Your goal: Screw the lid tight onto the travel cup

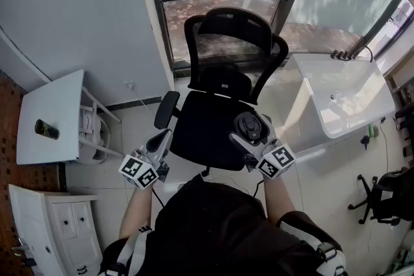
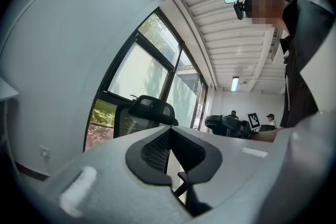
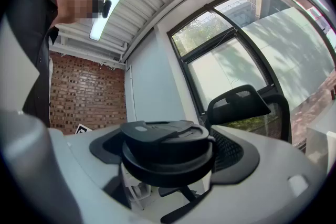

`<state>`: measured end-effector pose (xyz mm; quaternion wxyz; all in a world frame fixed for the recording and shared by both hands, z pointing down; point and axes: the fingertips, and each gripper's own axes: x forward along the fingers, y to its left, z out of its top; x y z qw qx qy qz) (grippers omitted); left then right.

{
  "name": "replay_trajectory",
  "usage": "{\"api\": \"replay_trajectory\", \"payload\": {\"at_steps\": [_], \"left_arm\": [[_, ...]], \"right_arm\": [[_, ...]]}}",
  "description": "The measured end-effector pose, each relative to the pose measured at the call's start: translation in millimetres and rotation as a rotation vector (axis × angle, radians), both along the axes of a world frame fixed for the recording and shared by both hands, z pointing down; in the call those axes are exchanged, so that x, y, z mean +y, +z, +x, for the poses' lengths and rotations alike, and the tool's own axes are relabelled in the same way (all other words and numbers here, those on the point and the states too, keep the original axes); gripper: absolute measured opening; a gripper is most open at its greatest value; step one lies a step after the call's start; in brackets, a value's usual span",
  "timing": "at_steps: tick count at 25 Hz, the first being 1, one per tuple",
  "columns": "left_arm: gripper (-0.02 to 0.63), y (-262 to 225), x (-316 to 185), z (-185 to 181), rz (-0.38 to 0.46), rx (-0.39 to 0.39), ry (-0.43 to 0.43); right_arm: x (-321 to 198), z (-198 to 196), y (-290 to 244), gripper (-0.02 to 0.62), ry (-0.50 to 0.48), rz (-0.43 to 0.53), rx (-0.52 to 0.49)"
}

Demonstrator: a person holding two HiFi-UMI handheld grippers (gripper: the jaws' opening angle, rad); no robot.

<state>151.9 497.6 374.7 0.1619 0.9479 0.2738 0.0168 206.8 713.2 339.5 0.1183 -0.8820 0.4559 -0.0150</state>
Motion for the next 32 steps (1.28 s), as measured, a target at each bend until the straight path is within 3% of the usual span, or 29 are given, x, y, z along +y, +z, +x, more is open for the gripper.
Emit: {"api": "replay_trajectory", "payload": {"at_steps": [12, 17, 20, 24, 32], "left_arm": [[0.002, 17, -75, -26, -0.014, -0.012, -0.108], [0.002, 22, -117, -46, 0.038, 0.003, -0.193], [0.002, 26, -137, -59, 0.034, -0.007, -0.208], [0.002, 29, -164, -75, 0.012, -0.025, -0.267], [0.002, 40, -212, -103, -0.014, -0.016, -0.365]], "right_arm": [[-52, -10, 14, 0.473, -0.031, -0.061, -0.01], [-102, -19, 22, 0.474, -0.1, -0.104, 0.011], [-129, -22, 27, 0.474, -0.143, -0.111, 0.01], [-167, -32, 36, 0.474, -0.196, -0.205, 0.058], [-232, -44, 33, 0.474, -0.293, -0.246, 0.1]]}}
